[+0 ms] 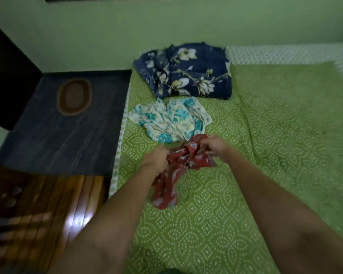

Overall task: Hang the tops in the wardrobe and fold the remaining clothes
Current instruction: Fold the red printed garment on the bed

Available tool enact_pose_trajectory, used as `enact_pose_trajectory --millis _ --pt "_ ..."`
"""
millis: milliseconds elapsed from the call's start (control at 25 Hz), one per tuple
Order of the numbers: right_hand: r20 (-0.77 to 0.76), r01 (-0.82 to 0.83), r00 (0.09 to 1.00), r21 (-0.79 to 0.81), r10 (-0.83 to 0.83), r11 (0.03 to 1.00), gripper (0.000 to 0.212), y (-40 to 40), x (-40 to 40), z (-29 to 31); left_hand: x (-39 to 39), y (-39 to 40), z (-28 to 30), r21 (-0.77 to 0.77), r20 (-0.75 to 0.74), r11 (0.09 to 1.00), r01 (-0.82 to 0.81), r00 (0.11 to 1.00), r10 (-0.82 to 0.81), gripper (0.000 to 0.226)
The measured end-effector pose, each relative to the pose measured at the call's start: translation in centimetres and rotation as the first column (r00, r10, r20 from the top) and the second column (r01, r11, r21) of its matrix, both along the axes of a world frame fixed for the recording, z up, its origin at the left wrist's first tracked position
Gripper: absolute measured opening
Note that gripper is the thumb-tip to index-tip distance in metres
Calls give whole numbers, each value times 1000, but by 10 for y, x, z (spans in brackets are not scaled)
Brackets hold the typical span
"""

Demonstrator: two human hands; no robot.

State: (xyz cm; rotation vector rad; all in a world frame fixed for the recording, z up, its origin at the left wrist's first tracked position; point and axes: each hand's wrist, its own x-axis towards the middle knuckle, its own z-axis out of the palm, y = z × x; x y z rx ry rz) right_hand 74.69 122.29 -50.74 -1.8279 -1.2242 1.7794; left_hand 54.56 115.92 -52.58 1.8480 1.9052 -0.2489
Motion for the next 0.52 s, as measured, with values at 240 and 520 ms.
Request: enact_pose_trajectory --millis 240,520 --pt "112 -173 984 493 135 853 33 -15 -5 252 -23 -1 251 527 -271 847 69 958 90 25" --pt "58 -96 995 772 81 629 32 -62 -37 400 -20 -37 397 402 563 879 -257 826 -16 34"
